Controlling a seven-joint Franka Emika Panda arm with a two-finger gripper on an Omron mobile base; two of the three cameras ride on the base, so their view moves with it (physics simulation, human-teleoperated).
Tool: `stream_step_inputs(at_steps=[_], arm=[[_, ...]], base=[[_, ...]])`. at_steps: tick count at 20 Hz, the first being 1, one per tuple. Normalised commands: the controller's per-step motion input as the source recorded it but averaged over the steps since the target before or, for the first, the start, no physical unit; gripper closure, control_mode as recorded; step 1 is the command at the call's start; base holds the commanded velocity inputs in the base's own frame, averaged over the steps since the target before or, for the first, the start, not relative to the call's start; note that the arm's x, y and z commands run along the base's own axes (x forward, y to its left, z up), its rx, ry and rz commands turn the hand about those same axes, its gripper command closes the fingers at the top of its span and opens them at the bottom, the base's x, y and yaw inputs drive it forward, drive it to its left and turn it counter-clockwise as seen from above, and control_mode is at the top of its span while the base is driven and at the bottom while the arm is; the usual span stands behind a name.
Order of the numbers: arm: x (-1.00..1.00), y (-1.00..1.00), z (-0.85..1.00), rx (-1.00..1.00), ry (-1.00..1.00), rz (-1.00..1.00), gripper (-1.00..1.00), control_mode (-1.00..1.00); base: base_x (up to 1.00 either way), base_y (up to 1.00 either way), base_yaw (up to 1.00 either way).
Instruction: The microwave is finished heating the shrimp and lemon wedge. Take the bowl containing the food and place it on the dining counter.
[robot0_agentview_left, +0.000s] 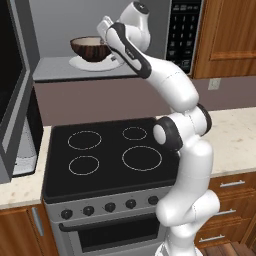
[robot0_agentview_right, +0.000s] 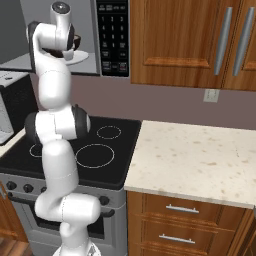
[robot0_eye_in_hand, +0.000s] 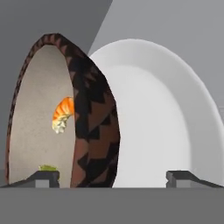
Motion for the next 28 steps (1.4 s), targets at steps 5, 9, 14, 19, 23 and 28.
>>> stream_step_inputs(at_steps=[5, 9, 14, 19, 23, 28], arm=[[0.06, 0.05, -0.17, 0.00, 0.00, 0.00, 1.00, -1.00], [0.04, 0.00, -0.14, 0.00, 0.00, 0.00, 1.00, -1.00], [0.00, 0.00, 0.00, 0.00, 0.00, 0.00, 1.00, -1.00], [-0.12, -0.01, 0.00, 0.00, 0.00, 0.00, 1.00, -1.00], [-0.35, -0.08, 0.00, 0.00, -0.04, 0.00, 1.00, -1.00], [-0.44, -0.10, 0.00, 0.00, -0.07, 0.00, 1.00, -1.00]], base=[[0.00, 0.00, 0.00], [0.00, 0.00, 0.00], [0.00, 0.00, 0.00], [0.00, 0.00, 0.00], [0.00, 0.00, 0.00], [0.00, 0.00, 0.00]])
